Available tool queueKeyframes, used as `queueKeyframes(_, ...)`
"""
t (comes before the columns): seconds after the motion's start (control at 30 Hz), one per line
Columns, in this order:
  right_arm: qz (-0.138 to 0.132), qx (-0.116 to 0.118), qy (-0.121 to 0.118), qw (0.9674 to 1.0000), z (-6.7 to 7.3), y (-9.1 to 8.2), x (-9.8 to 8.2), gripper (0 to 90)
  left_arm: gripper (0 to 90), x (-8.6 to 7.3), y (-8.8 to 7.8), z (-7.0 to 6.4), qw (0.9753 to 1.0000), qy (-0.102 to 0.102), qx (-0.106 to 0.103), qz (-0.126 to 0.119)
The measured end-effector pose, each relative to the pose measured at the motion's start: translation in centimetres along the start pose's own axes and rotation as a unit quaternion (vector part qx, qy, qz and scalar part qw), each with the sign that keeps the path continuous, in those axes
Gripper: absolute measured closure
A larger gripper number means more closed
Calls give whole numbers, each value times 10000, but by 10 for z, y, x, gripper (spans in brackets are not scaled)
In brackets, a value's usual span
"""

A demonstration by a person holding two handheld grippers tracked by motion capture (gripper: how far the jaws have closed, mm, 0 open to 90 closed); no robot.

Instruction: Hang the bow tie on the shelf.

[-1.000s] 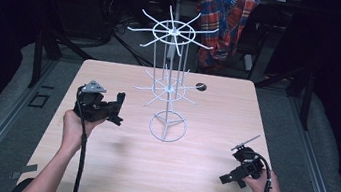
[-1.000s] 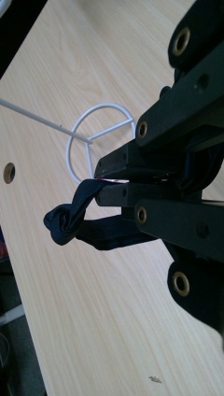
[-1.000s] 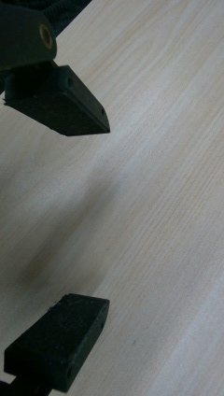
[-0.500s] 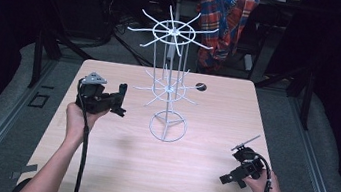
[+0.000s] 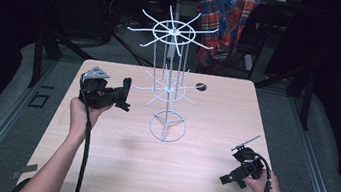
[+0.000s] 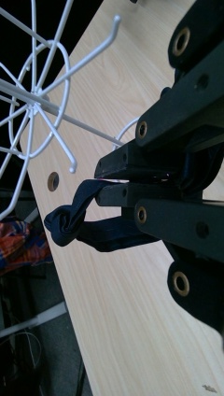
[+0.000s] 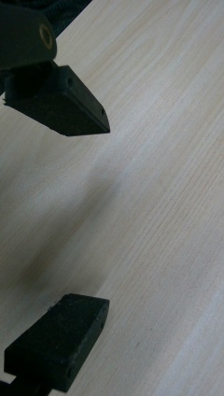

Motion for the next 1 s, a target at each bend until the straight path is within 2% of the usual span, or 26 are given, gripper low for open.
queueKeyframes(0.27, -65, -38, 75, 9999, 0, 1, 0, 126, 855, 9, -1, -6, 9999, 112, 22, -128)
queueKeyframes(0.33, -57, -29, 64, 10000, 0, 1, 0, 126, 855, 10, -1, -7, 9998, 136, 19, -143)
queueKeyframes(0.37, 79, -40, -50, 9999, -2, -1, -1, 126, 855, 11, -1, -8, 9997, 167, 10, -156)
queueKeyframes(0.53, 43, -38, -17, 10000, -2, -1, -1, 126, 855, 15, 2, -15, 9995, 261, -64, -168)
queueKeyframes(1.0, 34, -50, -6, 10000, -3, -1, -1, 126, 855, 14, 22, -25, 9988, 448, -210, 2)
Point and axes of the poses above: each handheld gripper's, and its own axes: y roughly forward along the jaws, x roughly out of its top, z roughly to its left, the point moved 8 cm from there along y, roughly forward along the jaws, and after that the axes turned 3 degrees about y, right-handed, at the moved point
